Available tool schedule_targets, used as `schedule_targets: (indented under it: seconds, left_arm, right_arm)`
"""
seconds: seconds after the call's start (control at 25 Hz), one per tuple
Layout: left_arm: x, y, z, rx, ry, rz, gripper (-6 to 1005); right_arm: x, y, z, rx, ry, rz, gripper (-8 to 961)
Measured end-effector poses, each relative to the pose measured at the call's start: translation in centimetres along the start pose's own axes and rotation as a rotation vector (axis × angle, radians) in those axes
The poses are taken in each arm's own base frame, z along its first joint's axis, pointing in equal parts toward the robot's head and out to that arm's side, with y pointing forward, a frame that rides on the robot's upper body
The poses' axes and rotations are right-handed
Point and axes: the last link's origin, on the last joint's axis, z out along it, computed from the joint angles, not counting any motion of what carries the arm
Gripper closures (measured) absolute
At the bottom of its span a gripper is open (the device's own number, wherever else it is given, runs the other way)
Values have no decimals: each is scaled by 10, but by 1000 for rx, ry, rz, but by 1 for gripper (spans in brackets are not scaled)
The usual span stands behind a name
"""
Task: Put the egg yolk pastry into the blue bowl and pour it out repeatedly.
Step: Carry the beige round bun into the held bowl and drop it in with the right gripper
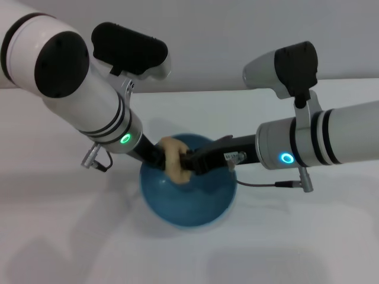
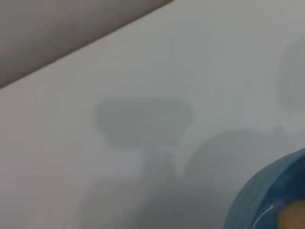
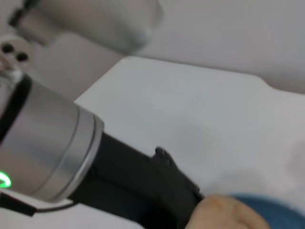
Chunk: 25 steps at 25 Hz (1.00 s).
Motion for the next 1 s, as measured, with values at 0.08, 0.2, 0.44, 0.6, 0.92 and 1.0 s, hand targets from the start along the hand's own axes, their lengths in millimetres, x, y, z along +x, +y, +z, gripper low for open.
schedule_targets:
  seconds: [0.08, 0.2, 0.44, 0.6, 0.92, 1.0]
  left_arm:
    - [3, 1, -1, -1, 10, 2, 991]
    - [10, 3, -4, -3, 31, 9, 991]
    - [12, 3, -5, -2, 39, 9, 991]
    - [14, 1, -6, -3, 45, 1, 991]
    - [16, 2, -7, -2, 49, 2, 990]
    - [17, 2, -7, -2, 50, 4, 990]
  right_arm:
    - [2, -3, -2, -4, 8, 16, 931]
    - [0, -9, -9, -4, -1, 49, 897]
    - [2, -19, -26, -15, -12, 107, 850]
    - [3, -18, -33, -52, 17, 117, 851]
    - [0, -21, -38, -55, 10, 126, 851]
    - [-2, -24, -41, -54, 4, 134, 852]
